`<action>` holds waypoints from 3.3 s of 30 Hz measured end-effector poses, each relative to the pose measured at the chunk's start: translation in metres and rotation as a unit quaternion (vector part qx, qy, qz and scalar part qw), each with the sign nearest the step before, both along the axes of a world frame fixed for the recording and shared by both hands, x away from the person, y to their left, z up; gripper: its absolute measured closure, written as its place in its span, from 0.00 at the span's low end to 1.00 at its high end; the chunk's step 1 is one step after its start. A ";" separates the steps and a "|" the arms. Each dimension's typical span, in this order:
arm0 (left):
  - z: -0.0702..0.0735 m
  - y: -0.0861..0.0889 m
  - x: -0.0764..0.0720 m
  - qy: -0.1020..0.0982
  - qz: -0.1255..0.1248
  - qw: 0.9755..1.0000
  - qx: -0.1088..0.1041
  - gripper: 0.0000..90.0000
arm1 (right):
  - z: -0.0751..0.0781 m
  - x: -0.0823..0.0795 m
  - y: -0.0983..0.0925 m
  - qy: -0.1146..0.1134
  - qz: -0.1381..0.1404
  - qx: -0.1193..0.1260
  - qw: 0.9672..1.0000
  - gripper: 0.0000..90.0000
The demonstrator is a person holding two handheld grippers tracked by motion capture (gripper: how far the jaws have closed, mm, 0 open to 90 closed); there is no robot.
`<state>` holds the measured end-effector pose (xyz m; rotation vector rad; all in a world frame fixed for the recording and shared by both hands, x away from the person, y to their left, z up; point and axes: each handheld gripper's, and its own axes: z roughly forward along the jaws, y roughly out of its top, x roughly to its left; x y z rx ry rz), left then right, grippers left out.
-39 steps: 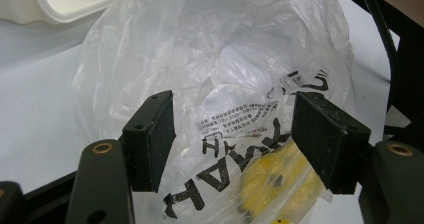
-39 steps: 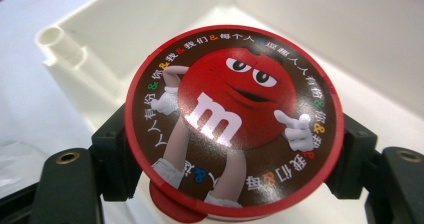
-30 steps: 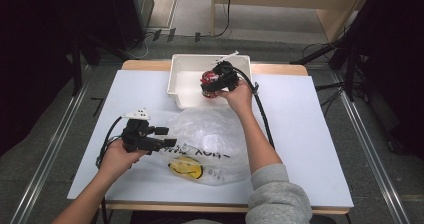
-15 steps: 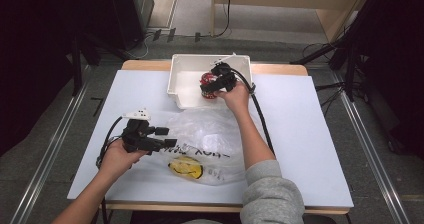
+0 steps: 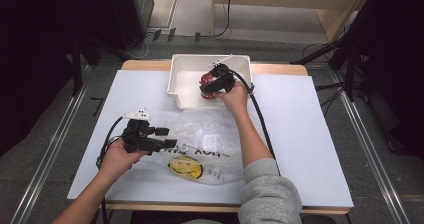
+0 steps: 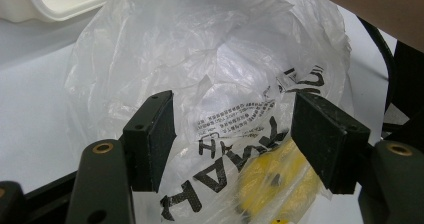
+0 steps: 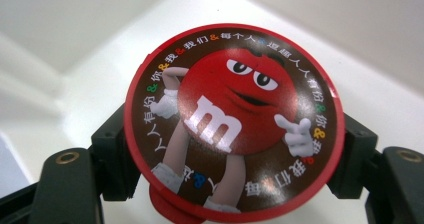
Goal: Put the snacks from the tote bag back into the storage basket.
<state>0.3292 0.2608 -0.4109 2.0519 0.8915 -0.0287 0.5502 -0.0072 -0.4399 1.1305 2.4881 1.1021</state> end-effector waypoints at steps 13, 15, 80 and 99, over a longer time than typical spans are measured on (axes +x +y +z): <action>-0.001 -0.001 0.000 0.001 -0.001 1.000 0.004 0.39 | -0.006 -0.001 0.004 0.002 -0.007 -0.013 1.000 0.26; -0.001 -0.001 0.000 0.002 -0.001 1.000 0.005 0.39 | -0.006 -0.001 0.004 0.005 -0.010 -0.010 1.000 0.26; -0.002 0.001 0.002 0.004 0.004 1.000 0.011 0.39 | 0.056 -0.046 -0.021 0.001 0.014 0.031 0.999 0.40; -0.003 0.001 0.002 0.007 0.005 1.000 0.015 0.39 | 0.062 -0.102 -0.043 -0.011 0.041 0.048 0.998 0.43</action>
